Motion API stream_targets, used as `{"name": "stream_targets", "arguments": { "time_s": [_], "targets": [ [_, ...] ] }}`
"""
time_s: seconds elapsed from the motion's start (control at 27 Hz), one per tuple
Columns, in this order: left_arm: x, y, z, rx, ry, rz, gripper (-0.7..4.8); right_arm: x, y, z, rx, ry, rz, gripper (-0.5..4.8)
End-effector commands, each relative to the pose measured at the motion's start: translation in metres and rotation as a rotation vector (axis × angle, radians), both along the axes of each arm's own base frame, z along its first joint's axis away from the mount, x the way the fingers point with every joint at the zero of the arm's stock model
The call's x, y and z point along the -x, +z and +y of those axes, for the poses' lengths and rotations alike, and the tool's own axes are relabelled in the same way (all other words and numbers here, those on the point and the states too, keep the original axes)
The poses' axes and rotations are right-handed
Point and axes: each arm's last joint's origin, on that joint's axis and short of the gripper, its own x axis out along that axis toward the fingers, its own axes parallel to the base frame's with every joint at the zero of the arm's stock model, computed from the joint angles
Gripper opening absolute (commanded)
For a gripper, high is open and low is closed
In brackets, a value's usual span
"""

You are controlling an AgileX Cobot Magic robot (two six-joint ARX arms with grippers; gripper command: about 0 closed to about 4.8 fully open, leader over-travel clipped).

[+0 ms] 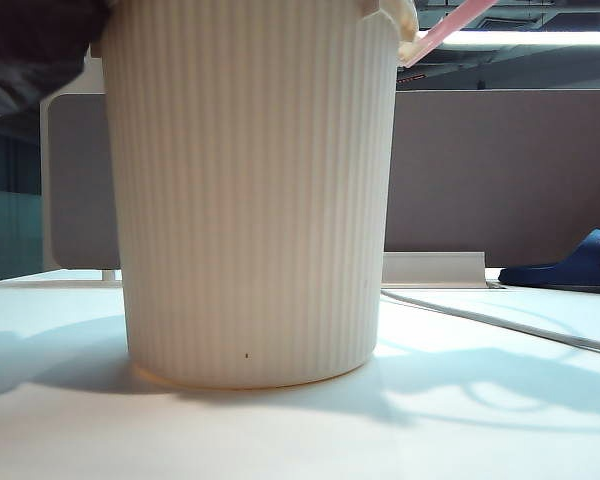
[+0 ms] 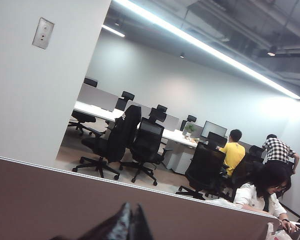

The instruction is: Open the ring lid of the trash can, pull out the black garbage bag inside, and place it on the table.

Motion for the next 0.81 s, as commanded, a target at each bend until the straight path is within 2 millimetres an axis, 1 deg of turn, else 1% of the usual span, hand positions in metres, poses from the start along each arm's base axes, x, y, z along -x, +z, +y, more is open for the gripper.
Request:
{"name": "stream_targets", "arguments": {
  "time_s": [0.04, 0.55, 0.7, 0.81],
  "targets": [
    [0.003, 0.002, 0.001, -0.008, 0.016, -0.024, -0.06, 0.002, 0.002, 0.000, -0.010, 0.001, -0.025, 1.16],
    [-0.003, -0.010, 0.001, -0.056, 0.095, 0.088, -0.06, 0.002, 0.002, 0.000, -0.011, 0.001, -0.029, 1.16],
    [-0.007, -0.020, 0.000, -0.067, 0.105, 0.119, -0.06, 0.002, 0.002, 0.000, -0.011, 0.001, -0.029, 1.16],
    [-0.012, -0.031, -0.002, -0.076, 0.125, 0.150, -0.06, 0.002, 0.002, 0.000, -0.011, 0.001, -0.029, 1.16]
  ]
}}
